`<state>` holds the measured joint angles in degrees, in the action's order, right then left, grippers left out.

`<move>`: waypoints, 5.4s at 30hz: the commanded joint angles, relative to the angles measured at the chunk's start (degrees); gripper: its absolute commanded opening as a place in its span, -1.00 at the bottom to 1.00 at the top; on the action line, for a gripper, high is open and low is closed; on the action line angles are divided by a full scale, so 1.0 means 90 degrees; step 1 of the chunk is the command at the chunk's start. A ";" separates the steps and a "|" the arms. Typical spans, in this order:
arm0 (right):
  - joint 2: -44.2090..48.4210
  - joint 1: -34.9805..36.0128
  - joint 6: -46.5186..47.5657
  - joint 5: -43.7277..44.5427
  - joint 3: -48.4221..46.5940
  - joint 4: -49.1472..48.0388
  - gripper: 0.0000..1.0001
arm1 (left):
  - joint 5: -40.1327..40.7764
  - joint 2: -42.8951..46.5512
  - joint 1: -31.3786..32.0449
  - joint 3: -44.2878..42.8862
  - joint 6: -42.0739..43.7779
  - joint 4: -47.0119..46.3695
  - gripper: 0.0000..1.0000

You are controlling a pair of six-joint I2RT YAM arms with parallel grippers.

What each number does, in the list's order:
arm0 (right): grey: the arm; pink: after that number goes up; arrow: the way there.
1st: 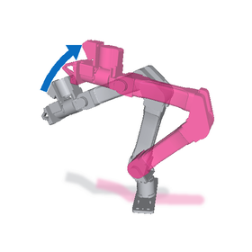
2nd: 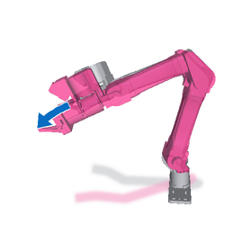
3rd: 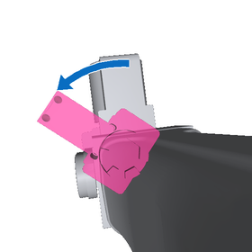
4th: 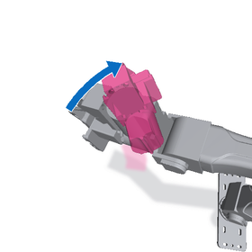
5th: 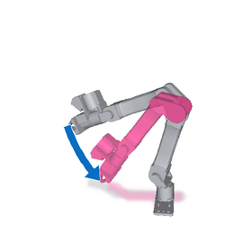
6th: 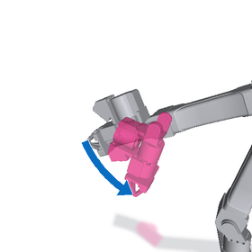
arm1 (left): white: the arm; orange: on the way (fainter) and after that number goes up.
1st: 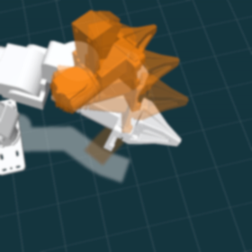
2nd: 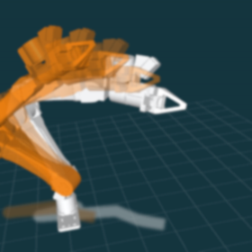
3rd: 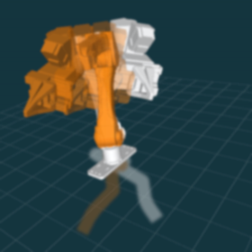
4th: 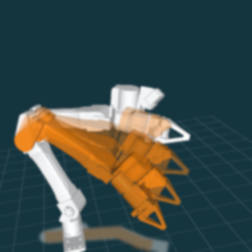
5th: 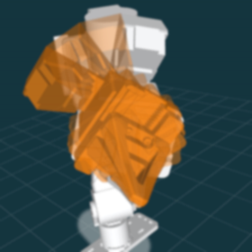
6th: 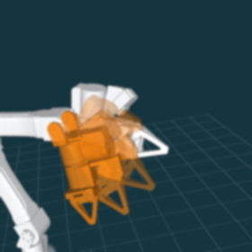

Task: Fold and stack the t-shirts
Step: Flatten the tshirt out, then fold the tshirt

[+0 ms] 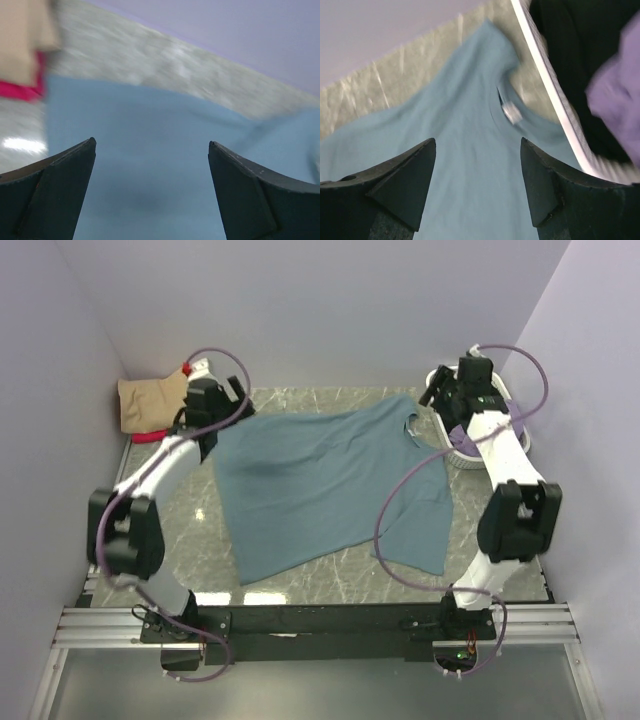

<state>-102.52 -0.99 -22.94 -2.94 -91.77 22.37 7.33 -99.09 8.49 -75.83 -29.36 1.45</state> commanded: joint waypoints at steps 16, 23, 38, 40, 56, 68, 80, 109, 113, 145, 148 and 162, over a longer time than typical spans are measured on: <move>0.5121 -0.0173 -0.1005 0.0287 0.5263 0.1098 0.51 | 0.0864 0.5774 0.2406 0.5427 -0.3083 0.1702 0.99; 0.5551 -0.0173 -0.1425 0.0472 0.5947 0.1450 0.47 | 0.1703 0.5602 0.3488 0.5594 -0.4343 0.2747 0.99; 0.6069 -0.0163 -0.1835 0.0550 0.6426 0.1557 0.47 | 0.2087 0.4896 0.4652 0.5252 -0.5741 0.4359 0.99; 0.6176 -0.0173 -0.2031 0.0668 0.6505 0.1645 0.47 | 0.1949 0.4896 0.4798 0.5271 -0.5868 0.4428 0.99; 0.7064 0.0520 -0.3486 0.1850 0.6759 0.3207 0.42 | 0.1314 0.5014 0.5219 0.5604 -0.5693 0.4155 0.99; 0.6977 0.1477 -0.4443 0.2103 0.7325 0.3227 0.58 | 0.1451 0.5180 0.5219 0.5701 -0.5683 0.4077 0.99; 0.6353 0.1468 -0.4756 0.2221 0.7354 0.3042 0.61 | 0.1568 0.4457 0.5219 0.5301 -0.5272 0.3794 0.99; 0.5453 0.1439 -0.4463 0.1861 0.7560 0.1939 -1.00 | 0.1363 0.4095 0.5219 0.5418 -0.5273 0.3550 0.99; 0.5833 0.1439 -0.4103 0.1675 0.7501 0.1598 -1.00 | 0.1537 0.4310 0.5219 0.5399 -0.5214 0.3568 0.30; 0.7787 0.1458 -0.1486 0.1440 0.4515 0.1538 -1.00 | 0.3560 0.5648 0.5219 0.2217 -0.4843 0.6576 -0.98; 0.7739 0.1458 -0.1067 0.1236 0.3930 0.1548 -1.00 | 0.3852 0.5833 0.5219 0.1846 -0.4785 0.6810 -0.99; 0.7592 0.1458 0.0302 0.0219 0.1351 0.1909 -1.00 | 0.4722 0.6127 0.5219 -0.0547 -0.3594 0.7319 -0.98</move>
<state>-34.59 11.86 -25.30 2.66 -72.95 39.92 45.91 -44.71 55.22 -74.61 -67.02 66.06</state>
